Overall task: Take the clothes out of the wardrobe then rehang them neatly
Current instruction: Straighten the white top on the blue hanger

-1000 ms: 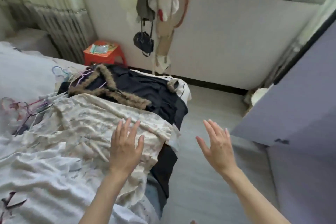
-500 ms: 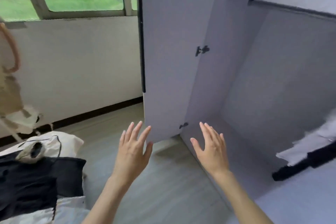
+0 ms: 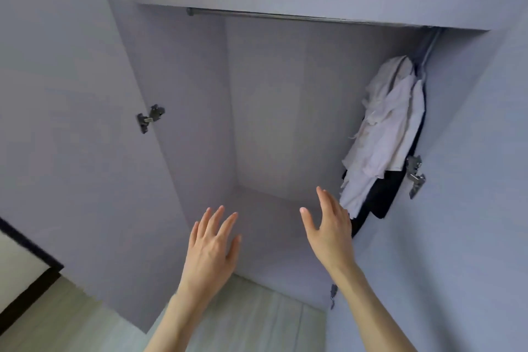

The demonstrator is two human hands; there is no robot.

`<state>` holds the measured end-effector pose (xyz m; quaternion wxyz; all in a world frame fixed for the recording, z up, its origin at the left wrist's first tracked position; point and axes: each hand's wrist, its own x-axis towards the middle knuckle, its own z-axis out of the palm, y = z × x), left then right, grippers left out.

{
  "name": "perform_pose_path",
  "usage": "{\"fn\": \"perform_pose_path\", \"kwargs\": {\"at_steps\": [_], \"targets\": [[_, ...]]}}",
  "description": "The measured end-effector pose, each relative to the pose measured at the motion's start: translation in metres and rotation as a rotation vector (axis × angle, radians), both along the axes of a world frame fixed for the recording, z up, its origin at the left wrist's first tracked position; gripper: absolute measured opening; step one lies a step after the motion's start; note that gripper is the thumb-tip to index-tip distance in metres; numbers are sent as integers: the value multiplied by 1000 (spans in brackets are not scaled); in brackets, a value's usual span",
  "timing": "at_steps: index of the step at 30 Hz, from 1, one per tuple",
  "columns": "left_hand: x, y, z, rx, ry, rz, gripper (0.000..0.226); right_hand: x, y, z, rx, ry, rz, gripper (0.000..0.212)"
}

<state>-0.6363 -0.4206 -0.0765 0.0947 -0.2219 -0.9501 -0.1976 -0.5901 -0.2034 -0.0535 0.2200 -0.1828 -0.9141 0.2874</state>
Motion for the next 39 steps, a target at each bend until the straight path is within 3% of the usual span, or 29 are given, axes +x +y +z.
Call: {"fn": "perform_pose_path", "kwargs": {"at_steps": [8, 14, 18, 20, 23, 29, 34, 37, 39], "targets": [[-103, 56, 8, 45, -31, -269, 50, -34, 41, 10, -8, 41, -267, 50], [-127, 119, -2, 40, -135, -494, 46, -42, 80, 12, -165, 65, -354, 51], [-150, 173, 6, 82, -222, -590, 70, -79, 131, 40, -247, 167, -416, 47], [-165, 202, 11, 133, -261, -629, 63, -102, 160, 51, -258, 202, -425, 48], [-184, 247, 30, 235, -283, -652, 39, -132, 196, 56, -333, 263, -441, 50], [-212, 331, 77, 447, -476, -616, 32, -147, 215, 47, -535, 403, -268, 49], [-223, 379, 109, 520, -419, -594, 27, -157, 219, 49, -1012, 450, -55, 35], [-230, 389, 112, 462, -361, -596, 9, -163, 227, 50, -1070, 458, -74, 32], [-236, 388, 109, 435, -287, -577, 23, -169, 235, 52, -1060, 492, -188, 30]]}}
